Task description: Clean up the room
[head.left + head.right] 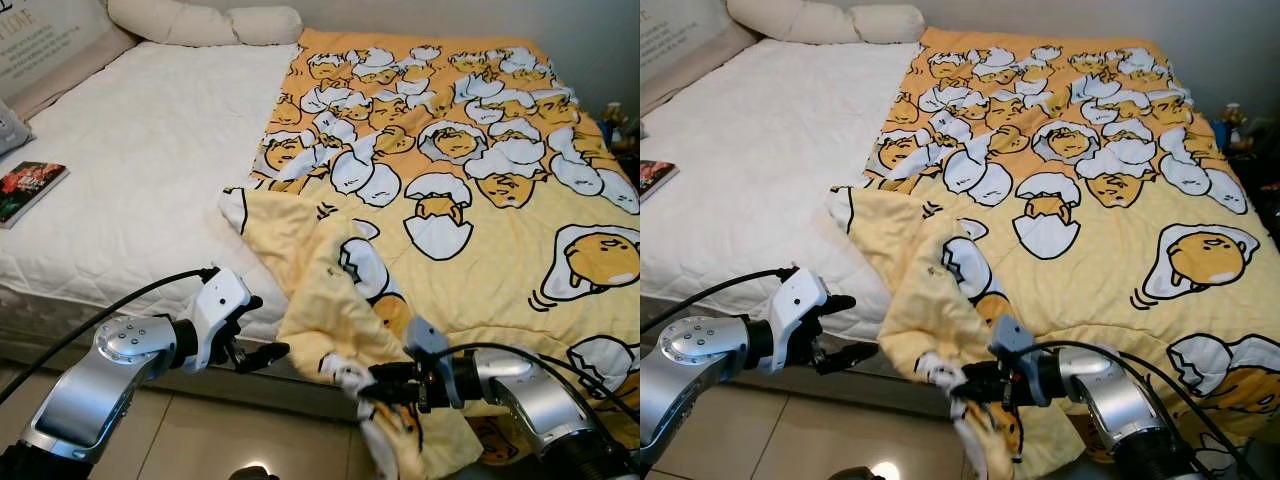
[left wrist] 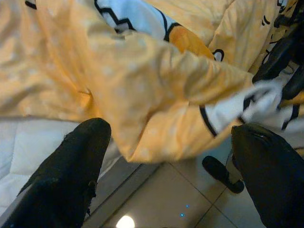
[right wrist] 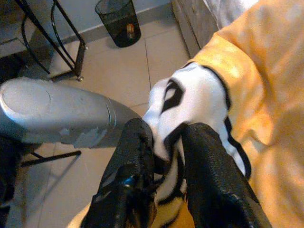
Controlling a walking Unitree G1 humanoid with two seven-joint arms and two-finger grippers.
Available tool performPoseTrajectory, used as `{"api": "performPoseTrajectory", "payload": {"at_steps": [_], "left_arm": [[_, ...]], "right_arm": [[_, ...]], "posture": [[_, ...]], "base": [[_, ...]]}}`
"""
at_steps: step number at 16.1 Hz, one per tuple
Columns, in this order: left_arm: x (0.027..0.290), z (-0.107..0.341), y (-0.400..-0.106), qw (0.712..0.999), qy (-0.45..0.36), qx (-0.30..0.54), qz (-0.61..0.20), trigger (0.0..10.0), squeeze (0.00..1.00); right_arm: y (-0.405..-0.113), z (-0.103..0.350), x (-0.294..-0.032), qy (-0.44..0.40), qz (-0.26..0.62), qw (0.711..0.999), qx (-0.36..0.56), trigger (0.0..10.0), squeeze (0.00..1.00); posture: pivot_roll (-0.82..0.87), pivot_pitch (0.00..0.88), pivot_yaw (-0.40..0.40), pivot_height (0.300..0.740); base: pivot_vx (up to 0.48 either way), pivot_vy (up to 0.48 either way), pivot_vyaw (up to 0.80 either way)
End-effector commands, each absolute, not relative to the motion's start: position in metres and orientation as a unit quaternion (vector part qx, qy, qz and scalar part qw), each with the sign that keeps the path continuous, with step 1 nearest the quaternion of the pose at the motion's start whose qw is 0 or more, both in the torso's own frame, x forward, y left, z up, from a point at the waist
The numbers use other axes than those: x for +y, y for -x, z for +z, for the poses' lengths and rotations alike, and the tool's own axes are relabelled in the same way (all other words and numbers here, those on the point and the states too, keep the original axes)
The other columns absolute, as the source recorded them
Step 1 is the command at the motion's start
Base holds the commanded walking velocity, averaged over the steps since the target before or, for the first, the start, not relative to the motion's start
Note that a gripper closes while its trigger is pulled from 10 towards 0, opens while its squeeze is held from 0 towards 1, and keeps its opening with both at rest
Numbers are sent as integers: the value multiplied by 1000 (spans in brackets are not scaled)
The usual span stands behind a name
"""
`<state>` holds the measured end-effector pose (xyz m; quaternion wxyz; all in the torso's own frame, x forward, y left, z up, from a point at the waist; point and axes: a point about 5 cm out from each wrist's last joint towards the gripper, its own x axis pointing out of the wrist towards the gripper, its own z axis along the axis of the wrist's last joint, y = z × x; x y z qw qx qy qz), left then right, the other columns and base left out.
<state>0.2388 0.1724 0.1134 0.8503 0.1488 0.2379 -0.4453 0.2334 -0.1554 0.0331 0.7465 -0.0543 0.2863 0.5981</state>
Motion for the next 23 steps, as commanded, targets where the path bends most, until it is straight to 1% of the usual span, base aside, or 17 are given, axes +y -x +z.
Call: {"api": "performPoseTrajectory", "payload": {"at_steps": [1, 3, 4, 5, 6, 7, 8, 9, 10, 11, 12, 14, 15, 17, 19, 20, 23], "left_arm": [[175, 112, -239, 852, -151, 239, -440, 10000, 0], [172, 111, -238, 852, -149, 238, -441, 10000, 0], [171, 111, -239, 855, -146, 235, -439, 10000, 0], [170, 111, -239, 856, -146, 235, -438, 10000, 0], [170, 111, -240, 864, -145, 225, -427, 10000, 0], [170, 112, -241, 871, -144, 215, -418, 10000, 0], [169, 113, -245, 888, -144, 197, -389, 10000, 0], [168, 114, -252, 918, -137, 166, -334, 10000, 0], [170, 113, -257, 947, -115, 142, -263, 10000, 0], [170, 111, -257, 958, -104, 136, -231, 10000, 0], [172, 107, -255, 970, -83, 136, -185, 10000, 0], [172, 104, -251, 976, -68, 133, -156, 10000, 0], [172, 102, -247, 980, -60, 129, -136, 10000, 0], [175, 102, -247, 984, -60, 124, -115, 10000, 0], [178, 103, -247, 984, -69, 122, -107, 10000, 0], [181, 105, -247, 984, -75, 121, -103, 10000, 0], [180, 106, -250, 984, -83, 118, -105, 10000, 0]], "right_arm": [[-230, 27, -161, 52, 591, 752, 288, 10000, 1000], [-228, 22, -166, 43, 581, 759, 291, 10000, 1000], [-228, 13, -179, 38, 555, 776, 297, 10000, 1000], [-228, 11, -183, 36, 548, 781, 299, 10000, 1000], [-233, 8, -195, 36, 511, 809, 288, 10000, 1000], [-236, 7, -201, 38, 488, 827, 277, 10000, 1000], [-242, 9, -207, 37, 455, 850, 264, 10000, 1000], [-251, 10, -217, 30, 388, 887, 247, 10000, 1000], [-263, 12, -225, 23, 291, 928, 231, 10000, 1000], [-269, 12, -222, 14, 253, 941, 226, 10000, 1000], [-276, 22, -209, 1, 229, 955, 188, 10000, 1000], [-279, 31, -199, -11, 218, 964, 150, 10000, 1000], [-282, 37, -187, -22, 190, 974, 122, 10000, 1000], [-284, 42, -174, -26, 161, 982, 98, 10000, 1000], [-283, 48, -167, -27, 140, 985, 93, 10000, 1000], [-282, 55, -160, -44, 132, 986, 93, 10000, 1000], [-282, 66, -155, -60, 118, 988, 86, 10000, 1000]], "posture": [[-38, 0, 83, 740], [-39, 0, 82, 740], [-41, 0, 77, 740], [-38, 0, 73, 740], [-31, 0, 63, 740], [-27, 0, 57, 740], [-16, 0, 44, 740], [-4, 0, 30, 740], [2, 0, 19, 740], [6, 0, 14, 740], [11, 0, 5, 740], [11, 0, 5, 740], [16, 0, -3, 740], [26, 0, -12, 740], [35, 0, -13, 740], [34, 0, -8, 740], [23, 0, 10, 740]], "base": [[0, 0, 0], [0, 0, 0], [0, 0, 0], [0, 0, 0], [0, 0, 0], [0, 0, 0], [0, 0, 0], [0, 0, 0], [0, 0, 0], [0, 0, 0], [0, 0, 0], [0, 161, 0], [0, 352, 0], [0, 360, 0], [0, 379, -231], [0, 394, -500], [0, 396, -504]]}}
